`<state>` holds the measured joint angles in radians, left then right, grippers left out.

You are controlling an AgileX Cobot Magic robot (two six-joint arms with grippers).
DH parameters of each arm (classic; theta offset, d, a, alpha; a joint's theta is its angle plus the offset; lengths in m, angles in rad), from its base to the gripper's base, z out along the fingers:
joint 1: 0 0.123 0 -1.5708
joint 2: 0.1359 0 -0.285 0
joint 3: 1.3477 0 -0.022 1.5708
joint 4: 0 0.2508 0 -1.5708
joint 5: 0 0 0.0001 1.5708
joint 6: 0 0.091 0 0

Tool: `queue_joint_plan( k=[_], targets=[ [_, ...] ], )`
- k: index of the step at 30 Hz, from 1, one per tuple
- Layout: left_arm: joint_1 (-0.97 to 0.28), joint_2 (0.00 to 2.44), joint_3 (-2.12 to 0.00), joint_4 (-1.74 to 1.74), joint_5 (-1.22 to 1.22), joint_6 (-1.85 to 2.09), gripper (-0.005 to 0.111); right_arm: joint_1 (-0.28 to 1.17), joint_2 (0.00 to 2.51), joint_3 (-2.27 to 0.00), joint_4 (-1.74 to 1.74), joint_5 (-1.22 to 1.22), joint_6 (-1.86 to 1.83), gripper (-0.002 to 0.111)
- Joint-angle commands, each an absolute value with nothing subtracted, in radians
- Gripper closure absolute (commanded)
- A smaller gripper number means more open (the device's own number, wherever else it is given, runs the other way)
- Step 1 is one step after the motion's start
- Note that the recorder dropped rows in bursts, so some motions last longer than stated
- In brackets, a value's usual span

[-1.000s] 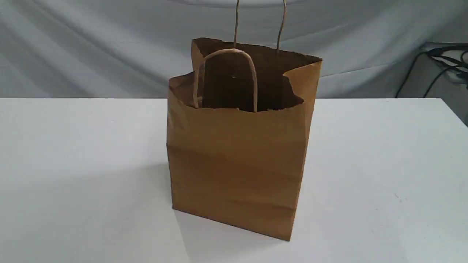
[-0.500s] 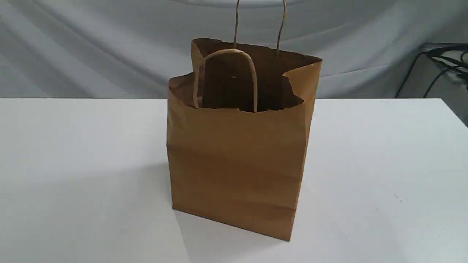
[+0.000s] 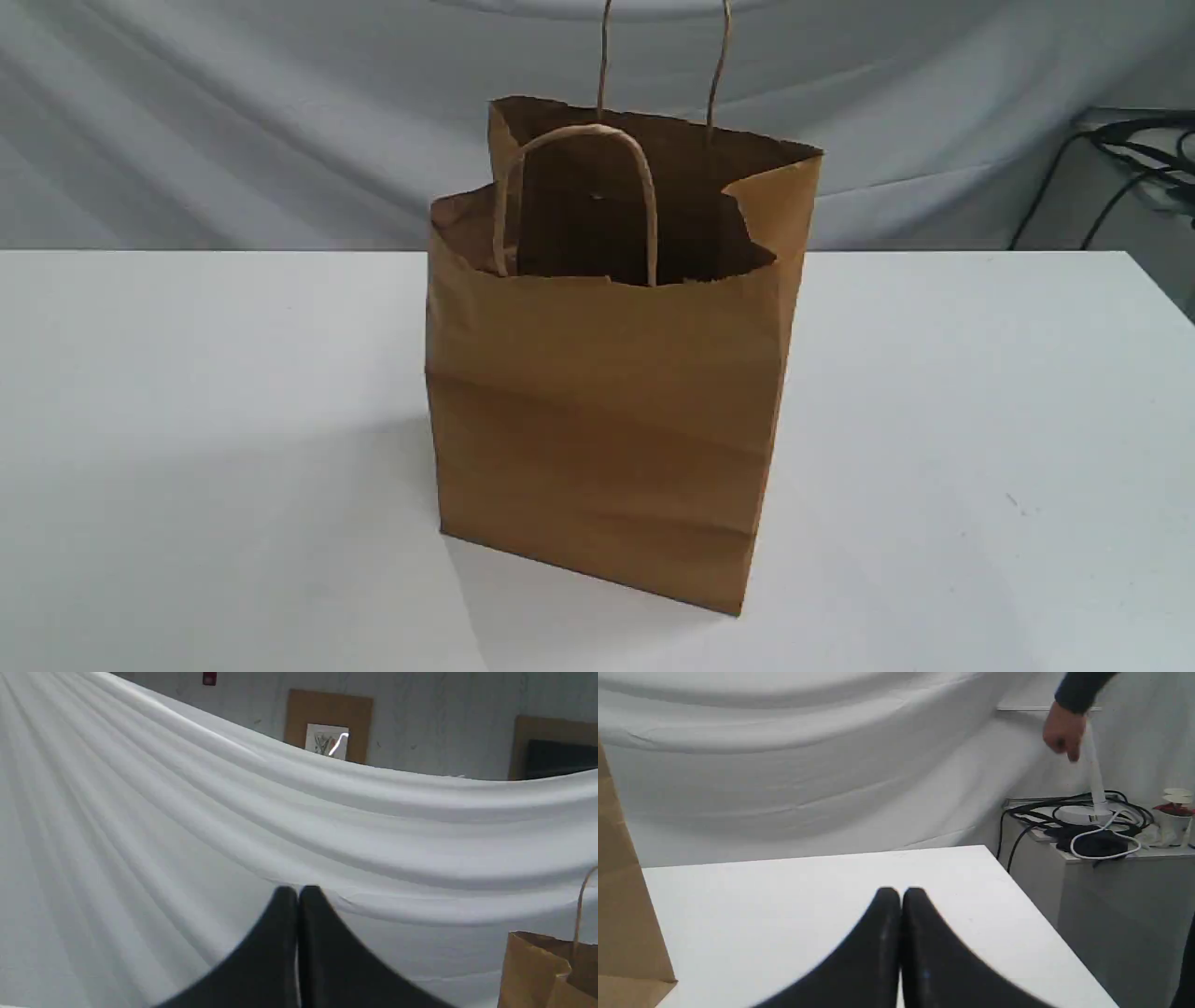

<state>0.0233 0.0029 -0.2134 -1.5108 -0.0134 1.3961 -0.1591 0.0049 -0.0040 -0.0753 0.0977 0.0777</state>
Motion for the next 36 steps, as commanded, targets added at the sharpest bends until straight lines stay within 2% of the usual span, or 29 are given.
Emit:
queue_joint_plan(
  k=[1, 7, 13, 20, 36],
  targets=[
    [0.024, 0.000, -0.215, -1.156, 0.013, 1.040, 0.107, -0.158, 0.000, 0.000, -0.066, 0.095, 0.084, 0.108],
    [0.024, 0.000, -0.144, -0.531, 0.010, 0.360, 0.107, -0.158, 0.000, 0.000, -0.066, 0.095, 0.084, 0.108],
    [0.024, 0.000, -0.073, -0.108, 0.017, -0.106, 0.107, -0.158, 0.000, 0.000, -0.066, 0.095, 0.084, 0.108],
    [0.024, 0.000, -0.040, 0.040, 0.108, -0.157, 0.107, -0.158, 0.000, 0.000, -0.066, 0.095, 0.084, 0.108],
    [0.024, 0.000, 0.000, 0.097, 0.103, -0.146, 0.107, -0.158, 0.000, 0.000, -0.066, 0.095, 0.084, 0.108]
  ],
)
